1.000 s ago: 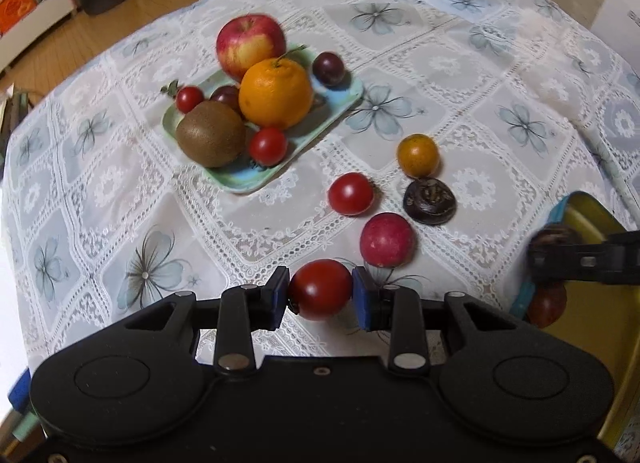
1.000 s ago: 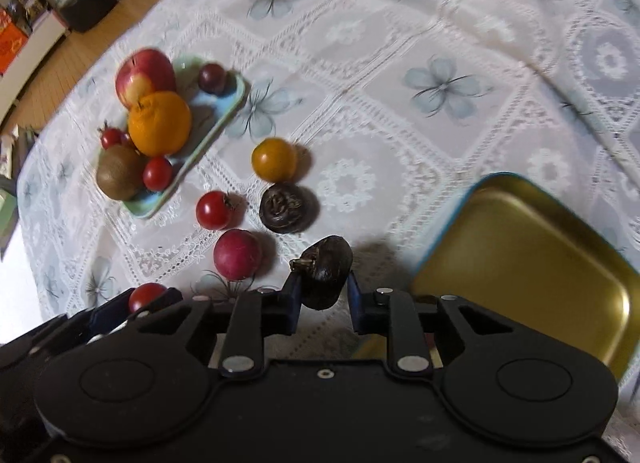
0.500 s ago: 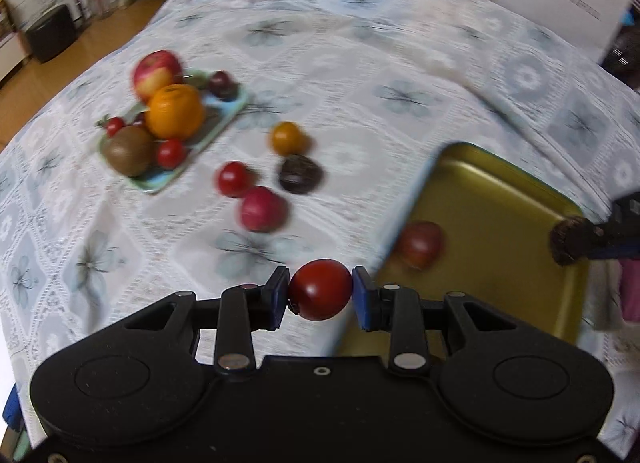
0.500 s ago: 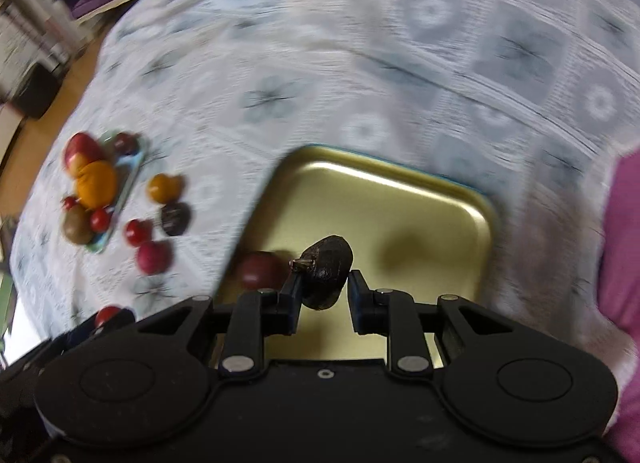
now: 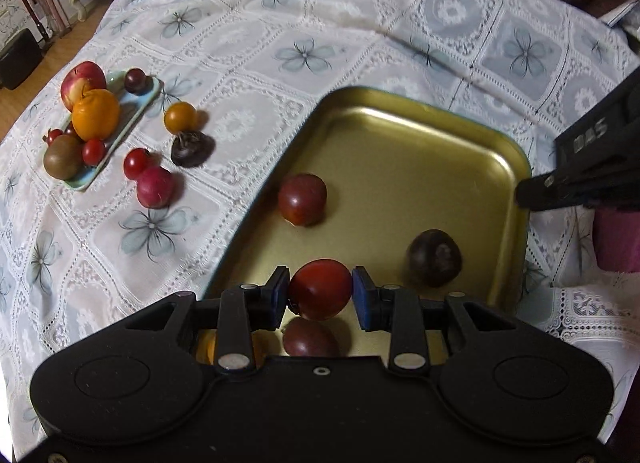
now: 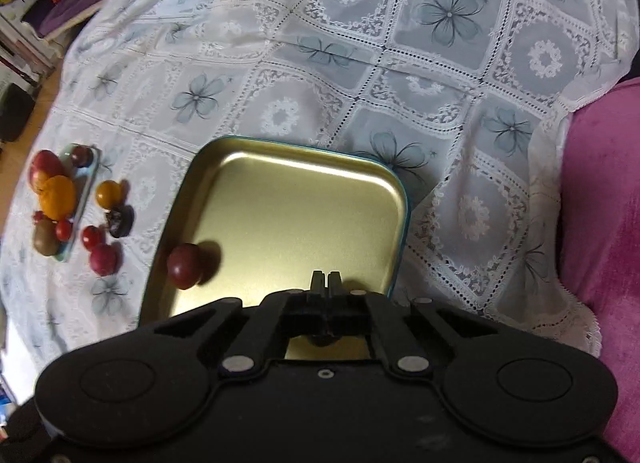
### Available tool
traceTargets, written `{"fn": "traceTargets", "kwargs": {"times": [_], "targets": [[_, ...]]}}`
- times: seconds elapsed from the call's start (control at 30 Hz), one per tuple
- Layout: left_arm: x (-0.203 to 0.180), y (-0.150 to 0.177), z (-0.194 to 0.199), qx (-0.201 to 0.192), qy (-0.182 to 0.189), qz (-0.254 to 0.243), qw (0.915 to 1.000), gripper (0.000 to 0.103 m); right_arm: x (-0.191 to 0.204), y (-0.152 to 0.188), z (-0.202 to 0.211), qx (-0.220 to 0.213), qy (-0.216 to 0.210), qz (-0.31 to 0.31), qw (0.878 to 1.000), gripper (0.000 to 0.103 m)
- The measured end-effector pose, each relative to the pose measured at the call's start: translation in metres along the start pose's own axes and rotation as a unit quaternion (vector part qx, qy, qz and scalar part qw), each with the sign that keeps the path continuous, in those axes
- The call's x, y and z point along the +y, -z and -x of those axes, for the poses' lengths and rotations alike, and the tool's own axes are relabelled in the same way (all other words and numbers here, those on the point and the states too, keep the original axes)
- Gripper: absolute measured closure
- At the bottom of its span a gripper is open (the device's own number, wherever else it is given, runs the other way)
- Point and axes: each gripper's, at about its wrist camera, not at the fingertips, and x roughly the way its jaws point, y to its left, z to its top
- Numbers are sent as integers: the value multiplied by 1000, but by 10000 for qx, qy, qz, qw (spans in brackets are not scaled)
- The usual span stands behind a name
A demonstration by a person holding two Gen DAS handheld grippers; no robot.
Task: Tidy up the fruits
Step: 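Carry both fruits over the gold tray and open both tools to drop them, then move both tools back toward the loose fruits beside the plate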
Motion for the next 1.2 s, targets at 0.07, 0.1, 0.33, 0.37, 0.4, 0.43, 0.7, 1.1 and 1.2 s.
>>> {"fn": "traceTargets", "kwargs": {"times": [0.07, 0.1, 0.33, 0.37, 0.4, 0.43, 0.7, 1.1, 1.2], "targets": [[-4, 1, -3, 58, -47, 18, 10000, 61, -7, 0, 3, -17, -82, 9, 10000, 100], [-6, 2, -4, 70, -39, 25, 10000, 61, -10, -1, 5, -54, -91, -3, 9999, 100], [-14, 2, -5, 184, -44, -9, 9998, 60, -32, -7, 6, -51, -197, -188, 9996, 96], [-16, 2, -6, 190, -59, -27, 9998, 60, -35, -9, 5, -8, -257, -244, 9994, 95], [-17, 2, -6, 195, -68, -39, 9998, 60, -38, -10, 5, 19, -297, -285, 9991, 94], [-17, 3, -6, 201, -67, -46, 9998, 60, -40, -10, 5, 33, -322, -311, 9990, 93], [-8, 2, -8, 204, -69, 62, 9997, 60, -38, -9, 3, 50, -398, -345, 9986, 89], [36, -4, -3, 46, -379, 334, 9987, 59, -23, -2, -5, 159, -365, -126, 9991, 80], [58, -11, 3, -56, -518, 496, 9974, 56, -21, -1, -8, 188, -371, -68, 9991, 79]]}}
